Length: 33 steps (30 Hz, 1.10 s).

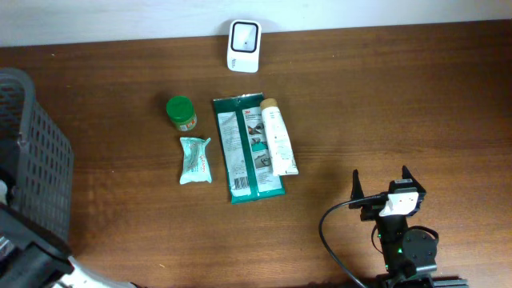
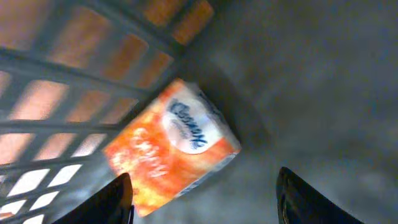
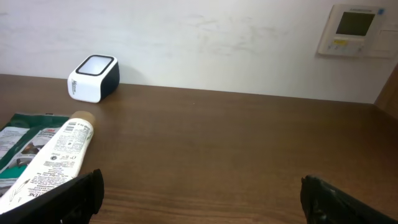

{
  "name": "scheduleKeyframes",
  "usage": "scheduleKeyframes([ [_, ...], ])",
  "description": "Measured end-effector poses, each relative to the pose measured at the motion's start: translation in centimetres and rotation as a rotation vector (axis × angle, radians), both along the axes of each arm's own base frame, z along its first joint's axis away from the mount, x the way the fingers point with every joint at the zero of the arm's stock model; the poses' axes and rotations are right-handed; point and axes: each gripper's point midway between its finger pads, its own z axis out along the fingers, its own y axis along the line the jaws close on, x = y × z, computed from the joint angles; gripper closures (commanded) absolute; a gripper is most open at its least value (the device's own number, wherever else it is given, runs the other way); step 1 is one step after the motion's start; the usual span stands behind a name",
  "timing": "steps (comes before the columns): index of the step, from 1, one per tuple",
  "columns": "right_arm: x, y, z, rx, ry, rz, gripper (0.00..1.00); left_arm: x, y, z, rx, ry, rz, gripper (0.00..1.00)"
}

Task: Scan the item barcode
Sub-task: 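Reach the left gripper into the basket and grasp the orange Kleenex pack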

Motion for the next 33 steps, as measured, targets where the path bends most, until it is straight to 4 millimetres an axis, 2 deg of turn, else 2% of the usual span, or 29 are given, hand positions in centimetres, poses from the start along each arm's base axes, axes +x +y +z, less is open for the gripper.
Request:
scheduleKeyframes([
  [2,0.0,0.0,0.0,0.0,0.0,0.0,0.02,0.1,0.2,-1.4,-0.008,0.036,-0.032,0.41],
  [7,0.0,0.0,0.0,0.0,0.0,0.0,0.02,0.5,1.0,-1.4,0.021,0.04,-0.066,0.42],
  [10,0.0,0.0,0.0,0.0,0.0,0.0,0.02,0.1,1.7,-1.5,0.029,0.035,-0.051,0.5],
  [11,0.0,0.0,0.0,0.0,0.0,0.0,0.02,-0.1,1.9,-1.6,0.029,0.035,-0.046,0.57],
  [14,0.0,0.0,0.0,0.0,0.0,0.0,0.02,-0.3,2.1,-1.9,0.028,0.048,-0.044,1.0],
  [15,0.0,0.0,0.0,0.0,0.0,0.0,0.02,-0.5,2.1,-2.4,0.023,0.062,-0.041,1.0],
  [20,0.0,0.0,0.0,0.0,0.0,0.0,0.02,-0.5,2.0,-2.4,0.026,0.077,-0.044,1.0],
  [23,0.0,0.0,0.0,0.0,0.0,0.0,0.02,0.5,0.6,-1.3,0.025,0.076,-0.078,1.0],
  [24,0.0,0.0,0.0,0.0,0.0,0.0,0.02,1.4,0.2,0.0,0.039,0.047,-0.097,1.0],
  [26,0.0,0.0,0.0,0.0,0.0,0.0,0.02,3.4,-0.8,5.7,0.109,-0.084,-0.147,1.0],
  [28,0.0,0.0,0.0,0.0,0.0,0.0,0.02,3.7,-1.7,12.6,0.207,-0.212,-0.16,1.0],
  [30,0.0,0.0,0.0,0.0,0.0,0.0,0.02,4.0,-3.1,17.6,0.28,-0.318,-0.167,1.0],
  [32,0.0,0.0,0.0,0.0,0.0,0.0,0.02,5.4,-5.7,21.6,0.338,-0.408,-0.222,1.0],
  [33,0.0,0.0,0.0,0.0,0.0,0.0,0.02,6.2,-7.8,23.9,0.364,-0.459,-0.264,1.0],
])
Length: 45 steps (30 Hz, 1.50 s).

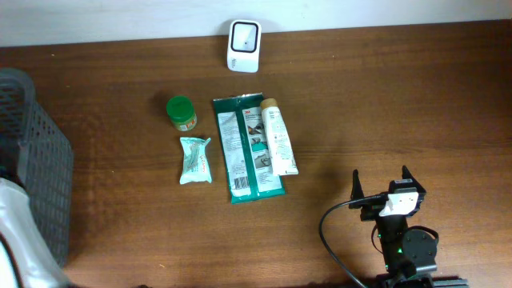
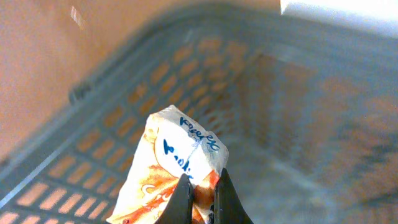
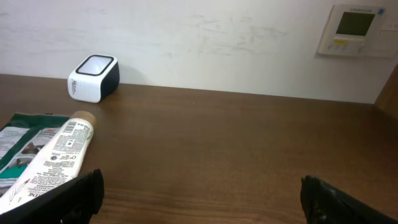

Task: Scan the item barcode
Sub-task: 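Reach the left gripper into the basket and grasp the orange Kleenex pack, then place the Kleenex pack left of the wipes pack and hold position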

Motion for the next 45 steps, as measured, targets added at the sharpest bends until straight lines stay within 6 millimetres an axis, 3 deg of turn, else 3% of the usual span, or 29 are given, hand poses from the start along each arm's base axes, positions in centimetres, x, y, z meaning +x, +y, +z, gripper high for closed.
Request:
scheduleKeyframes([
  [1,0.0,0.0,0.0,0.0,0.0,0.0,0.02,0.8,-3.0,2.9,0.034,-0.064,-0.068,1.0],
  [4,0.0,0.0,0.0,0.0,0.0,0.0,0.02,1.6,-9.6,7.7,0.058,-0.197,-0.199,1.0],
  [6,0.0,0.0,0.0,0.0,0.0,0.0,0.02,1.8,-14.5,9.6,0.042,-0.253,-0.307,1.0],
  [7,0.0,0.0,0.0,0.0,0.0,0.0,0.02,1.8,-18.0,9.7,0.004,-0.258,-0.387,1.0],
  [8,0.0,0.0,0.0,0.0,0.0,0.0,0.02,1.9,-19.4,9.1,-0.03,-0.246,-0.415,1.0],
  [10,0.0,0.0,0.0,0.0,0.0,0.0,0.02,1.5,-24.0,4.0,-0.196,-0.098,-0.475,1.0],
  [12,0.0,0.0,0.0,0.0,0.0,0.0,0.02,1.3,-26.1,0.3,-0.285,0.026,-0.478,1.0],
  [13,0.0,0.0,0.0,0.0,0.0,0.0,0.02,1.2,-27.3,-2.6,-0.333,0.127,-0.475,1.0],
  [14,0.0,0.0,0.0,0.0,0.0,-0.001,0.02,1.0,-28.0,-5.0,-0.37,0.212,-0.459,1.0],
  [17,0.0,0.0,0.0,0.0,0.0,0.0,0.02,0.2,-28.8,-9.3,-0.466,0.358,-0.39,1.0],
  [23,0.0,0.0,0.0,0.0,0.0,0.0,0.01,2.8,-31.0,-19.4,-0.621,0.548,-0.354,1.0],
  [26,0.0,0.0,0.0,0.0,0.0,0.0,0.02,3.9,-32.1,-23.0,-0.679,0.59,-0.366,1.0],
  [28,0.0,0.0,0.0,0.0,0.0,0.0,0.02,4.6,-32.8,-24.2,-0.712,0.591,-0.384,1.0],
  [31,0.0,0.0,0.0,-0.001,0.0,0.0,0.01,5.3,-33.4,-24.5,-0.724,0.571,-0.406,0.99],
  [36,0.0,0.0,0.0,0.0,0.0,0.0,0.02,5.9,-33.7,-24.3,-0.733,0.542,-0.414,0.75],
  [37,0.0,0.0,0.0,0.0,0.0,0.0,0.02,5.9,-33.6,-24.3,-0.73,0.539,-0.41,0.67],
  [38,0.0,0.0,0.0,0.0,0.0,0.0,0.02,6.0,-33.5,-24.3,-0.724,0.539,-0.408,0.44],
  [39,0.0,0.0,0.0,0.0,0.0,0.0,0.01,6.0,-33.4,-24.3,-0.719,0.537,-0.4,0.27],
  [40,0.0,0.0,0.0,0.0,0.0,0.0,0.02,6.0,-33.3,-24.3,-0.716,0.536,-0.396,0.2],
  [45,0.0,0.0,0.0,0.0,0.0,0.0,0.01,5.9,-33.2,-24.3,-0.701,0.55,-0.41,0.2],
])
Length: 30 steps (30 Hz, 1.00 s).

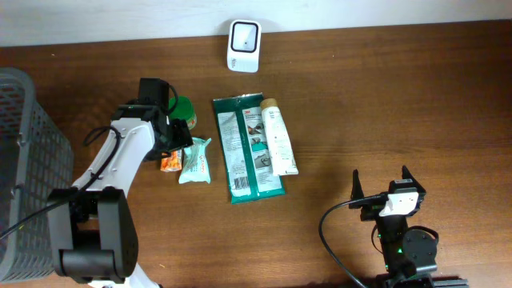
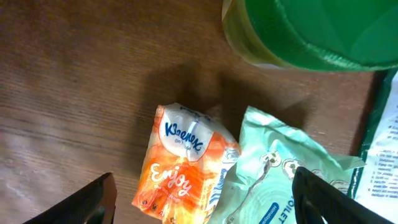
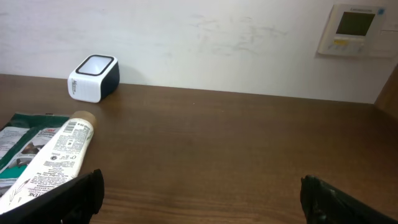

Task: Scan the item barcode
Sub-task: 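Place the Kleenex pack left of the wipes pack and hold position, then move the right gripper to the lotion tube and grasp it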

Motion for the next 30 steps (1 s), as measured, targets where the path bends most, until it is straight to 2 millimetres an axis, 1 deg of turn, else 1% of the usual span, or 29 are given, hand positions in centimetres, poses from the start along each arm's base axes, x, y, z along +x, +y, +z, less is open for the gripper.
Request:
scheduleKeyframes([
  [1,0.0,0.0,0.0,0.0,0.0,0.0,0.01,-0.1,0.1,0.0,0.002,0.003,0.0,0.18],
  [2,0.0,0.0,0.0,-0.001,0.0,0.0,0.02,-0.1,0.1,0.3,0.001,-0.003,0.0,0.12],
  [3,0.0,0.0,0.0,0.0,0.0,0.0,0.02,0.0,0.1,1.4,-0.001,-0.03,-0.001,0.09],
  [4,0.0,0.0,0.0,0.0,0.0,0.0,0.02,0.2,0.1,3.1,-0.005,-0.078,-0.001,0.04],
  [5,0.0,0.0,0.0,0.0,0.0,0.0,0.02,0.3,0.1,6.2,-0.01,-0.16,-0.005,0.0],
  [8,0.0,-0.1,0.0,0.0,-0.001,-0.007,0.02,-0.1,0.1,12.9,-0.025,-0.34,-0.005,0.01],
  [9,0.0,-0.3,0.4,0.0,-0.016,-0.018,0.02,-0.5,0.2,14.9,-0.029,-0.394,-0.005,0.01],
  [10,0.0,-0.3,0.4,0.0,-0.015,-0.019,0.02,-0.7,0.2,15.4,-0.03,-0.408,-0.005,0.01],
  [12,0.0,-0.3,0.3,0.0,-0.013,-0.015,0.02,-0.7,0.2,15.4,-0.031,-0.406,-0.005,0.01],
  [14,0.0,0.5,0.2,0.002,-0.008,0.028,0.01,-0.7,0.2,15.4,-0.031,-0.406,-0.005,0.01],
  [16,-0.1,1.9,0.3,0.008,-0.012,0.11,0.02,-0.7,0.2,15.4,-0.031,-0.406,-0.005,0.01],
  [20,-0.5,3.7,0.8,0.06,0.015,0.214,0.02,-0.7,0.2,15.4,-0.031,-0.406,-0.005,0.01],
  [21,-0.7,4.3,2.2,0.078,0.045,0.249,0.02,-0.7,0.2,15.4,-0.031,-0.406,-0.005,0.01],
  [23,-0.8,5.1,4.2,0.094,0.099,0.292,0.02,-0.6,0.2,15.4,-0.031,-0.409,-0.005,0.01],
  [24,-0.4,5.6,6.0,0.105,0.123,0.317,0.02,-0.7,0.2,15.4,-0.031,-0.406,-0.004,0.01],
  [25,-0.1,6.1,6.8,0.12,0.205,0.343,0.02,-0.6,0.2,15.4,-0.031,-0.408,-0.005,0.0],
  [26,0.2,6.3,7.4,0.124,0.223,0.349,0.02,-0.7,0.2,15.4,-0.031,-0.406,-0.004,0.01],
  [28,1.8,7.2,9.9,0.152,0.353,0.39,0.02,-0.8,0.2,15.2,-0.03,-0.4,-0.005,0.01],
  [29,2.6,7.5,10.1,0.165,0.445,0.399,0.02,-0.6,0.2,15.3,-0.03,-0.407,-0.005,0.01],
  [30,3.4,7.9,10.8,0.182,0.509,0.41,0.02,-0.7,0.2,15.3,-0.03,-0.402,-0.004,0.01],
])
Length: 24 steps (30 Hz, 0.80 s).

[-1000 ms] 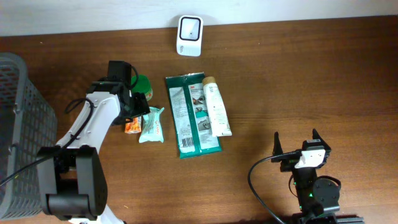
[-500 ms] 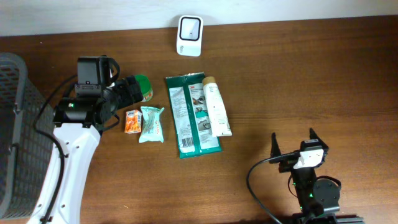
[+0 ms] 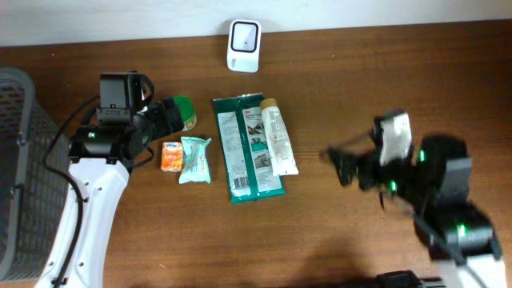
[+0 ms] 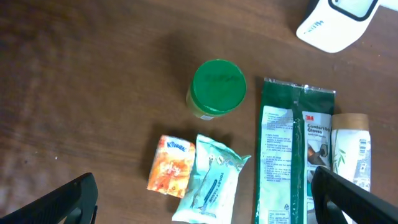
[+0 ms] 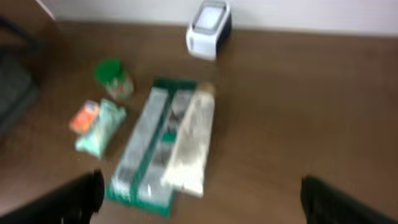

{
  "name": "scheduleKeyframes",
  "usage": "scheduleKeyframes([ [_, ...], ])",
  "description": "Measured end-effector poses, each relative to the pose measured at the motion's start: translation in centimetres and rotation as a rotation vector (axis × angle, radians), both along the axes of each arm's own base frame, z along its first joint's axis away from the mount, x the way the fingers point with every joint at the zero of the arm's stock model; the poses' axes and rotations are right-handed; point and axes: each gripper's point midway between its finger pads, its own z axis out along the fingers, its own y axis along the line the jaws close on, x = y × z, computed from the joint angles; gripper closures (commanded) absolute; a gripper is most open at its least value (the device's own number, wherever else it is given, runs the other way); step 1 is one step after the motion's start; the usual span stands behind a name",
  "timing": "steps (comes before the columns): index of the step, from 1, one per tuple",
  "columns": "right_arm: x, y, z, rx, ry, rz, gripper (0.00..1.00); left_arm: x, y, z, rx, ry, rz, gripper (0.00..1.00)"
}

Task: Scan the item barcode
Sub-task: 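Move the right gripper to the lotion tube and grasp it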

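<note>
The orange Kleenex tissue pack (image 4: 171,173) lies flat on the table, touching the left edge of a mint wipes pack (image 4: 211,186). My left gripper (image 4: 202,200) hangs open and empty well above both; in the overhead view the left gripper (image 3: 160,120) is beside the green-lidded jar (image 3: 184,112). The white barcode scanner (image 3: 243,35) stands at the far edge. My right gripper (image 5: 200,196) is open and empty, raised right of the items; its view is blurred. In the overhead view the right gripper (image 3: 346,166) faces the tube (image 3: 278,138).
A long green packet (image 3: 246,148) lies under the cream tube at the middle. A grey mesh basket (image 3: 24,160) stands at the left edge. Bare wood lies between the tube and the right arm (image 3: 424,180).
My left gripper has risen from close over the tissue pack to well above it, still open. The right arm has left its resting place at the front edge and is raised, turned toward the items.
My left gripper was open over the orange tissue pack inside the basket. Then it was shut on the pack, held up in the basket. Then the pack lay on the table beside the wipes, the gripper open above it. Now the gripper is higher and the right arm is up.
</note>
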Motion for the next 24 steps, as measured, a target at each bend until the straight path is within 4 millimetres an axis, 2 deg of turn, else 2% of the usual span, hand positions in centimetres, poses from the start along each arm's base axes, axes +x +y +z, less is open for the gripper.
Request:
scheduleKeyframes([
  [2,1.3,0.5,-0.2,0.005,0.182,0.02,0.02,0.1,0.0,0.1,0.0,-0.004,0.0,0.01],
  [5,5.1,1.1,-1.2,0.013,0.298,0.035,0.02,0.0,0.0,0.0,0.0,0.0,-0.001,0.01],
  [6,6.4,1.8,-2.6,0.035,0.33,0.062,0.01,0.0,0.0,0.0,0.0,0.0,0.0,0.01],
  [7,7.0,2.1,-3.7,0.049,0.362,0.077,0.02,0.0,0.0,0.0,0.0,-0.001,0.0,0.01],
  [9,8.4,3.0,-5.9,0.083,0.415,0.114,0.09,0.0,0.0,0.0,0.0,-0.001,-0.001,0.01],
  [10,8.6,3.2,-7.0,0.089,0.447,0.12,0.12,0.0,0.0,0.0,0.0,-0.001,0.0,0.01],
  [12,9.3,3.7,-10.6,0.125,0.567,0.118,0.21,0.0,0.0,0.0,0.0,-0.001,0.0,0.01],
  [15,9.6,3.9,-14.5,0.158,0.7,0.087,0.28,0.0,0.0,0.0,0.0,-0.001,-0.001,0.01],
  [19,9.5,4.2,-17.3,0.169,0.785,0.078,0.3,0.0,0.0,0.0,0.0,-0.001,0.0,0.01],
  [23,9.5,6.4,-18.8,0.149,0.793,0.129,0.34,0.0,0.0,0.0,0.0,-0.001,-0.001,0.01],
  [24,9.6,7.2,-19.2,0.148,0.797,0.138,0.37,0.0,0.0,0.0,0.0,-0.001,-0.001,0.01],
])
